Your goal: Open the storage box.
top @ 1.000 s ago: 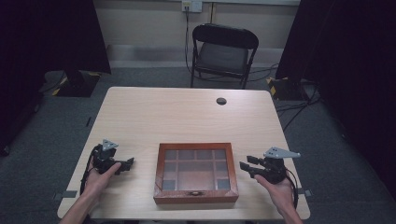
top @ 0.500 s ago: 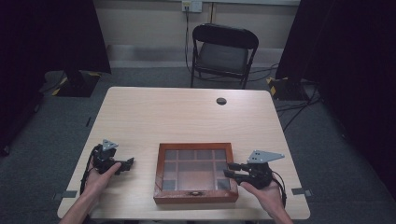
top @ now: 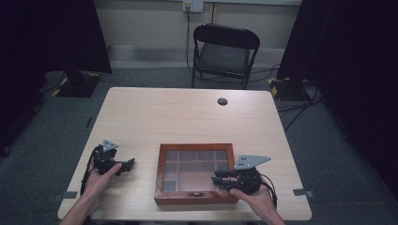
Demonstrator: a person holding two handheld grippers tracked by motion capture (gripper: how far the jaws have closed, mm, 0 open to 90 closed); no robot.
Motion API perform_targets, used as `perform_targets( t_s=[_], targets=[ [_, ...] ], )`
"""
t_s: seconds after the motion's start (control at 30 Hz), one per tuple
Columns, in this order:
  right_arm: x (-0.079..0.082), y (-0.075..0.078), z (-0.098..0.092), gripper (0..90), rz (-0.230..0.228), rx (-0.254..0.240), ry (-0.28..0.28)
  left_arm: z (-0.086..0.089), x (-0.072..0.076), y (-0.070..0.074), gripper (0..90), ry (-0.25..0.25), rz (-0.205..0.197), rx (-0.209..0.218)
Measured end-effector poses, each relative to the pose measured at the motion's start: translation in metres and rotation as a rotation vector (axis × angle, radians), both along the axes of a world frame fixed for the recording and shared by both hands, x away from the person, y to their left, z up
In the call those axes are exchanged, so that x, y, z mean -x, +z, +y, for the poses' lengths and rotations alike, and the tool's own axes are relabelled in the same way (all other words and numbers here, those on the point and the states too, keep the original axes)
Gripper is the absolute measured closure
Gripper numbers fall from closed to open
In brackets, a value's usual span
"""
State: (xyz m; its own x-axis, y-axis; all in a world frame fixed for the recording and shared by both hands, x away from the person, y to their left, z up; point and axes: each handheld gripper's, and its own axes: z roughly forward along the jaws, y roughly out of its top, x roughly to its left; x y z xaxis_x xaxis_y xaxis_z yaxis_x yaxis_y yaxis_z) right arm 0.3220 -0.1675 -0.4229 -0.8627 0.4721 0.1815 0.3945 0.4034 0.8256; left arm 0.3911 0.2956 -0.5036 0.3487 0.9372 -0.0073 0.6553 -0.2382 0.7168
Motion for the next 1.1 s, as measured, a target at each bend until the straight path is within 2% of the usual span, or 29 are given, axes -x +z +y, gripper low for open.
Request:
perform_targets(
  t_s=[0.03, 0.27, 0.33, 0.63, 1.03, 1.1],
  targets=[
    [0.001, -0.001, 0.006, 70.6, 0.004, 0.005, 0.024, 0.0, 0.0, 0.0, 0.0, 0.001, 0.0, 0.0],
    [0.005, -0.005, 0.018, 73.3, 0.02, 0.01, 0.079, 0.0, 0.0, 0.0, 0.0, 0.001, 0.0, 0.0],
    [0.008, -0.007, 0.024, 74.4, 0.026, 0.017, 0.116, 0.0, 0.0, 0.0, 0.0, 0.001, 0.0, 0.0],
    [0.012, -0.014, 0.04, 77.1, 0.043, 0.036, 0.182, 0.0, 0.0, 0.0, 0.0, 0.001, 0.0, 0.0],
    [0.012, -0.02, 0.046, 78.6, 0.031, 0.079, 0.201, 0.0, 0.0, 0.0, 0.0, -0.004, 0.001, 0.001],
    [0.012, -0.021, 0.047, 78.7, 0.033, 0.074, 0.201, 0.0, -0.001, 0.0, 0.0, -0.006, -0.001, -0.001]
  ],
)
